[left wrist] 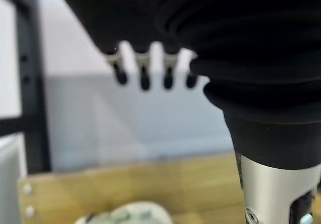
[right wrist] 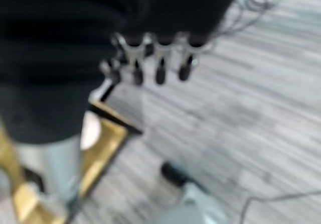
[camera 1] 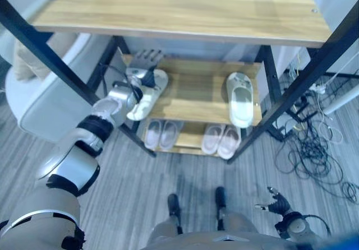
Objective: Arrange the slippers neatly on the shoe rack.
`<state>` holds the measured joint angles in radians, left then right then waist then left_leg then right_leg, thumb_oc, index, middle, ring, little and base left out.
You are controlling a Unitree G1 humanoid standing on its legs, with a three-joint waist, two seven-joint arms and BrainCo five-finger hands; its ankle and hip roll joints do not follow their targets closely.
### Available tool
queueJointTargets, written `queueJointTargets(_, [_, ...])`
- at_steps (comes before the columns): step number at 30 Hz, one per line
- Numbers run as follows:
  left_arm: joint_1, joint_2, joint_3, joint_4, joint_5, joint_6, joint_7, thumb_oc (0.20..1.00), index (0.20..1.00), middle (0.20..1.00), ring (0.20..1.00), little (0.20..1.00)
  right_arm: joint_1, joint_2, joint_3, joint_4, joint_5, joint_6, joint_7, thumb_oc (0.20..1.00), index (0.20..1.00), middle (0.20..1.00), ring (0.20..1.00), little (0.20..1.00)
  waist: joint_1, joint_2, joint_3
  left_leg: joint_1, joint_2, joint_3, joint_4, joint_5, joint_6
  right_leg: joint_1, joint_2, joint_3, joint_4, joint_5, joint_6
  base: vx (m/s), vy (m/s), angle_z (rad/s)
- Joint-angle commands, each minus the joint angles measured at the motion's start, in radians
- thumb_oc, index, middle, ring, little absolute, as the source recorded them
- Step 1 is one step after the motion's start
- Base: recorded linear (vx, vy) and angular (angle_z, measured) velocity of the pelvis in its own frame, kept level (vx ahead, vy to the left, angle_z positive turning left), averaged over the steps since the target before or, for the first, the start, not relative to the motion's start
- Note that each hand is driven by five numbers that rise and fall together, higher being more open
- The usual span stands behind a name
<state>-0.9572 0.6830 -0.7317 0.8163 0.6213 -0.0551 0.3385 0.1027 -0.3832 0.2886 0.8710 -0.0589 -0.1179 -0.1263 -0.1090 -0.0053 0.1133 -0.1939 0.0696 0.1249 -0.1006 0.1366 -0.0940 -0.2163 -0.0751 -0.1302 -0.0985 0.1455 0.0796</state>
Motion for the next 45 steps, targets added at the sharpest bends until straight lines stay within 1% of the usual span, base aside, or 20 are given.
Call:
queueJointTargets(1, [-0.204,0.044,-0.012,0.146,-0.024,0.025,0.057,1.000,1.000,1.000,1.000,1.000,-0.071,-0.049,0.027,-0.055,0.062,-0.040,-0.023,1.000,1.000,1.000,1.000,1.000,0.003,0.016,0.074,-0.044,0.010,-0.039,0.013,-0.044,-0.013,-0.015,-0.040,0.006,0.031,-0.064,0.088,-0.04,0.010,-0.15])
queueJointTargets(7, [-0.261,0.034,-0.047,0.239,-0.031,0.033,0.053,1.000,1.000,1.000,1.000,1.000,-0.077,-0.045,0.045,-0.052,0.073,-0.050,-0.019,1.000,1.000,1.000,1.000,1.000,0.001,0.005,0.083,-0.068,0.009,-0.041,0.013,-0.041,-0.010,-0.043,-0.048,0.008,0.031,-0.056,0.091,-0.02,0.023,-0.05])
queueJointTargets(9, [-0.301,0.024,-0.071,0.298,-0.012,0.060,0.069,1.000,1.000,1.000,1.000,1.000,-0.097,-0.050,0.055,-0.044,0.076,-0.057,-0.025,1.000,1.000,1.000,1.000,1.000,0.002,0.000,0.095,-0.081,0.007,-0.046,0.013,-0.039,-0.009,-0.055,-0.051,0.009,0.039,-0.055,0.093,-0.04,0.027,-0.01])
queueJointTargets(12, [-0.330,0.029,-0.071,0.341,-0.005,0.084,0.083,1.000,1.000,1.000,1.000,1.000,-0.118,-0.047,0.076,-0.040,0.077,-0.060,-0.032,1.000,1.000,1.000,1.000,1.000,0.001,-0.007,0.102,-0.091,0.004,-0.051,0.013,-0.037,-0.009,-0.064,-0.052,0.007,0.038,-0.050,0.094,-0.01,0.002,0.00])
queueJointTargets(16, [-0.351,0.033,-0.060,0.349,-0.018,0.095,0.091,1.000,1.000,1.000,1.000,1.000,-0.119,-0.042,0.085,-0.027,0.082,-0.061,-0.030,1.000,1.000,1.000,1.000,1.000,0.005,-0.013,0.105,-0.090,0.002,-0.052,0.013,-0.039,-0.009,-0.058,-0.054,0.002,0.036,-0.050,0.096,0.00,0.000,0.00])
queueJointTargets(22, [-0.335,0.019,-0.054,0.334,-0.003,0.102,0.079,1.000,1.000,1.000,1.000,1.000,-0.109,-0.040,0.082,-0.018,0.077,-0.055,-0.032,1.000,1.000,1.000,1.000,1.000,0.013,-0.014,0.107,-0.076,0.000,-0.057,0.013,-0.044,-0.009,-0.046,-0.056,-0.004,0.040,-0.059,0.095,0.00,0.000,0.00])
queueJointTargets(28, [-0.302,0.025,-0.013,0.333,-0.040,0.095,0.083,1.000,1.000,1.000,1.000,1.000,-0.108,-0.041,0.090,-0.023,0.068,-0.053,-0.029,1.000,1.000,1.000,1.000,1.000,0.019,-0.022,0.112,-0.075,0.003,-0.061,0.013,-0.043,-0.010,-0.044,-0.052,-0.007,0.035,-0.058,0.093,0.00,0.000,0.00])
queueJointTargets(34, [-0.285,0.032,0.016,0.330,-0.041,0.113,0.116,1.000,1.000,1.000,1.000,1.000,-0.110,-0.044,0.100,-0.016,0.056,-0.056,-0.033,1.000,1.000,1.000,1.000,1.000,0.022,-0.029,0.115,-0.079,0.004,-0.061,0.013,-0.042,-0.009,-0.045,-0.049,-0.006,0.032,-0.058,0.092,0.00,0.000,0.00])
queueJointTargets(39, [-0.295,0.023,-0.003,0.361,-0.027,0.124,0.114,1.000,1.000,1.000,1.000,1.000,-0.116,-0.051,0.106,-0.014,0.051,-0.053,-0.034,1.000,1.000,1.000,1.000,1.000,0.020,-0.029,0.118,-0.078,0.005,-0.061,0.013,-0.041,-0.009,-0.045,-0.049,-0.004,0.034,-0.058,0.091,0.00,0.000,0.00])
queueJointTargets(45, [-0.290,0.018,-0.006,0.395,-0.048,0.113,0.107,1.000,1.000,1.000,1.000,1.000,-0.115,-0.057,0.113,-0.028,0.049,-0.056,-0.034,1.000,1.000,1.000,1.000,1.000,0.015,-0.033,0.119,-0.085,0.006,-0.056,0.013,-0.039,-0.008,-0.054,-0.047,-0.003,0.032,-0.053,0.094,0.00,0.000,0.00])
